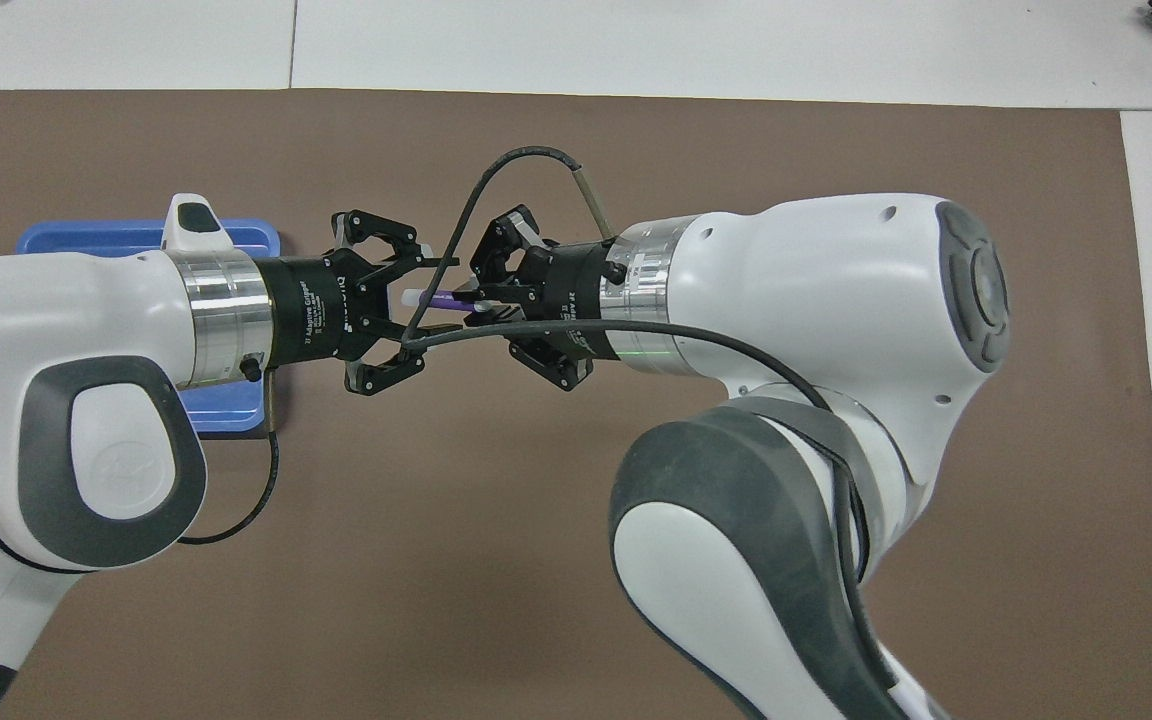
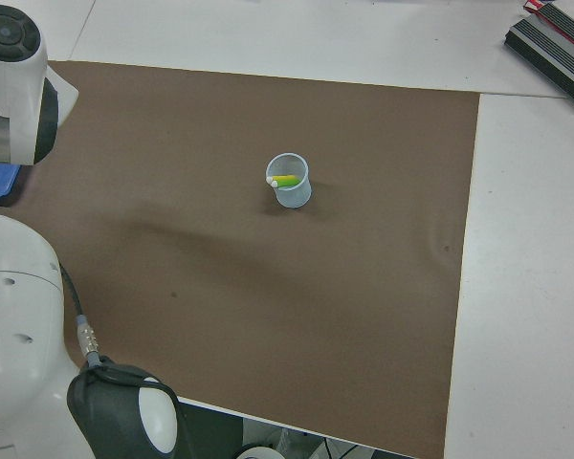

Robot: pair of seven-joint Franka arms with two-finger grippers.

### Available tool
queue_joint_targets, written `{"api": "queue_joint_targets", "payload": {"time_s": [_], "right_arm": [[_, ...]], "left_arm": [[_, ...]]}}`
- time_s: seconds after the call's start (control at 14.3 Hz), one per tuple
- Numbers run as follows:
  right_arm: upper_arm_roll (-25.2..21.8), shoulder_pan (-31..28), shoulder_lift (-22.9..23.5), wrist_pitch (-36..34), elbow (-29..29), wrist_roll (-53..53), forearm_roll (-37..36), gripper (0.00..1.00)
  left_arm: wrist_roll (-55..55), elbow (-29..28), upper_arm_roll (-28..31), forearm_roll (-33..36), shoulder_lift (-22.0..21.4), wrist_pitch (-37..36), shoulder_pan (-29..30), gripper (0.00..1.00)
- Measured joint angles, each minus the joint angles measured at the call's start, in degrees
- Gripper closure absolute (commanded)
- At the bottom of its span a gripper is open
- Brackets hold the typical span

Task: Right arm passes pens to left for tray arrangement
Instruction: 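Open the right gripper and withdraw while the left gripper carries the pen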

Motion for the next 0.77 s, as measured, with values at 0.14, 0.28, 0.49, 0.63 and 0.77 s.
{"api": "queue_joint_targets", "payload": {"time_s": [0.14, 0.28, 0.49, 0.63, 0.77], "right_arm": [[0.0, 0.0, 0.0, 0.0, 0.0, 0.0, 0.0, 1.00], [0.0, 0.0, 0.0, 0.0, 0.0, 0.0, 0.0, 1.00], [0.0, 0.0, 0.0, -0.1, 0.0, 0.0, 0.0, 1.00], [0.1, 0.0, 0.0, -0.1, 0.0, 0.0, 0.0, 1.00], [0.2, 0.0, 0.0, -0.1, 0.0, 0.0, 0.0, 1.00]], "left_arm": [[0.0, 0.0, 0.0, 0.0, 0.0, -0.1, 0.0, 0.91], [0.0, 0.0, 0.0, 0.0, 0.0, -0.2, 0.0, 1.00], [0.0, 0.0, -0.1, -0.1, 0.0, -0.6, 0.0, 1.00], [0.0, 0.0, 0.2, -0.3, 0.0, -1.2, 0.0, 1.00], [0.0, 0.1, 0.5, -0.7, -0.1, -1.9, 0.0, 1.00]]}}
